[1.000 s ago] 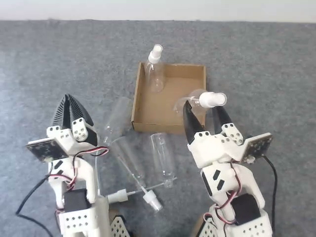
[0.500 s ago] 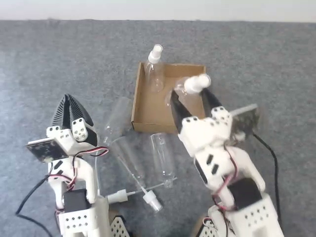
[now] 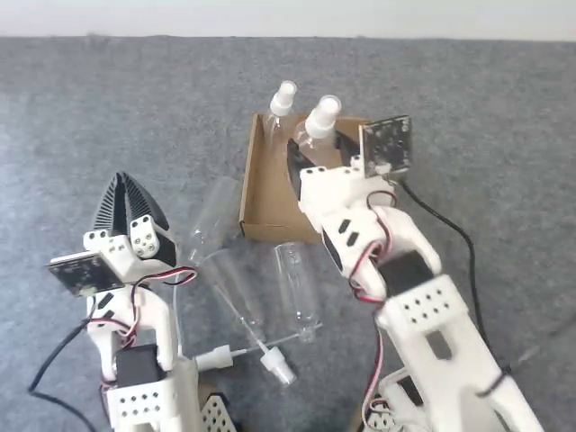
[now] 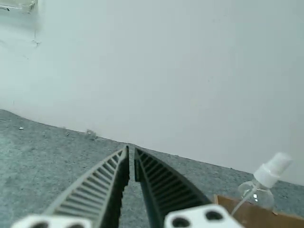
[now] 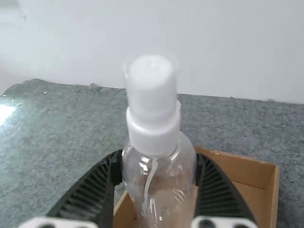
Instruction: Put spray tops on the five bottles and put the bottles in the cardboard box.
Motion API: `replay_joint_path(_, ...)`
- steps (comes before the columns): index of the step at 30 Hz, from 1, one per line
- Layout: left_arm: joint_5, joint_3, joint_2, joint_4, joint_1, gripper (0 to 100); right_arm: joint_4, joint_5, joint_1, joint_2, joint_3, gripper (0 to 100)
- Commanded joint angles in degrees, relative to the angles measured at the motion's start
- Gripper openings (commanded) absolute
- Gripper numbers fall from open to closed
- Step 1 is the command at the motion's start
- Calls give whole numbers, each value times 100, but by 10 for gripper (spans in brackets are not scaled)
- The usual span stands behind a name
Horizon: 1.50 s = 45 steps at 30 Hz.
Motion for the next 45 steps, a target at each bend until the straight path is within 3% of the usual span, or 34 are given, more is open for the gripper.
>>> replay_joint_path(1,-44,-13,-132,-211,-35,15,-699,97,-31,426,-448,102)
replay_joint_path(10,-44,-22,-132,-211,-35,15,-1666,97,-40,1560,-571,101)
replay_joint_path(22,-290,-31,-132,-211,-35,15,-1710,97,-312,3301,-1530,101)
replay_joint_path(45,-281,-22,-123,-466,-457,14,-1719,97,-295,5112,-2620,106)
